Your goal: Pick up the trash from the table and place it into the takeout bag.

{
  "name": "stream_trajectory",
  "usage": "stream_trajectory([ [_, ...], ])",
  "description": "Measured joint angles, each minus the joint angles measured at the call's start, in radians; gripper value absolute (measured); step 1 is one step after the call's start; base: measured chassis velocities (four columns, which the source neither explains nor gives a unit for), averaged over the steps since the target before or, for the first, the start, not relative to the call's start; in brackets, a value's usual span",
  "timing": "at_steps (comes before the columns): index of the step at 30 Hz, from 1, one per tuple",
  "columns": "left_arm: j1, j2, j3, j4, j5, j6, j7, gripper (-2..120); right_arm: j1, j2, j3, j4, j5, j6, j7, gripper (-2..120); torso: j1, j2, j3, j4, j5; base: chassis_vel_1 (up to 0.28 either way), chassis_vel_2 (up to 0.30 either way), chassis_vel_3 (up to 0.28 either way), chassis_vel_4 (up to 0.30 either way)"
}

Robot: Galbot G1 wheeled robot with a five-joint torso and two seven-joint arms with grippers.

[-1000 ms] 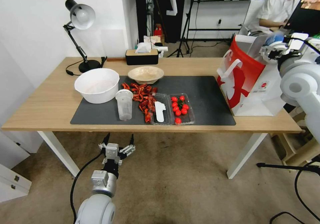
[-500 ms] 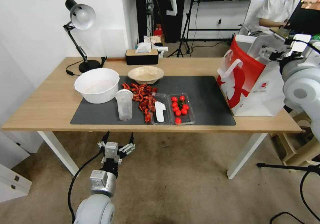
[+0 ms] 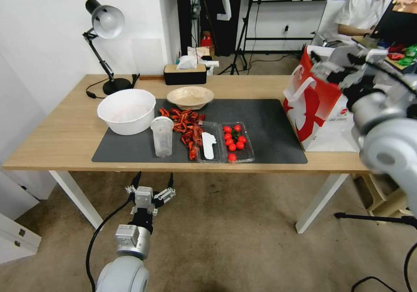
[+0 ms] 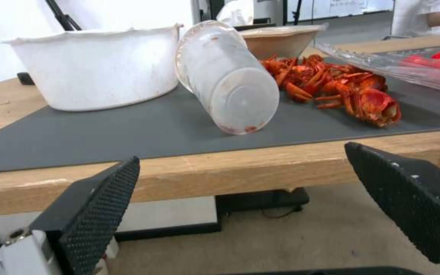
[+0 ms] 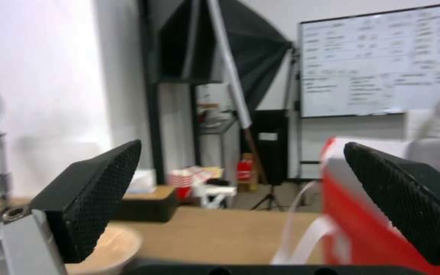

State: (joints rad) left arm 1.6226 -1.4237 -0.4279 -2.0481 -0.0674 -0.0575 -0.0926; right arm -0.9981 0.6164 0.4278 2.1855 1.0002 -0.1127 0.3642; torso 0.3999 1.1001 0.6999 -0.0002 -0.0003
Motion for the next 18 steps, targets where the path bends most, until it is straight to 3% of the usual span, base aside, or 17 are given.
stream_trajectory([
  [6,0.004,-0.005,-0.004,0.0,0.0,-0.005,0.0,100,-0.163,0.058,0.043,0.047,-0.067,0.019,-0.064,100,0.0,0.0,0.0,0.0003,0.0001,0.0,0.0,0.0,0.0],
  [13,0.004,0.0,-0.012,-0.001,-0.003,-0.012,0.001,100,-0.454,0.177,0.161,0.083,-0.232,0.107,-0.165,100,0.0,0.0,0.0,0.0004,0.0,0.0,0.0,0.0,0.0],
  [18,0.002,0.005,-0.014,0.0,-0.008,-0.014,0.001,100,-0.582,0.244,0.197,0.082,-0.302,0.164,-0.211,100,0.0,0.0,0.0,-0.0002,0.0003,0.0,0.0,0.0,0.0],
])
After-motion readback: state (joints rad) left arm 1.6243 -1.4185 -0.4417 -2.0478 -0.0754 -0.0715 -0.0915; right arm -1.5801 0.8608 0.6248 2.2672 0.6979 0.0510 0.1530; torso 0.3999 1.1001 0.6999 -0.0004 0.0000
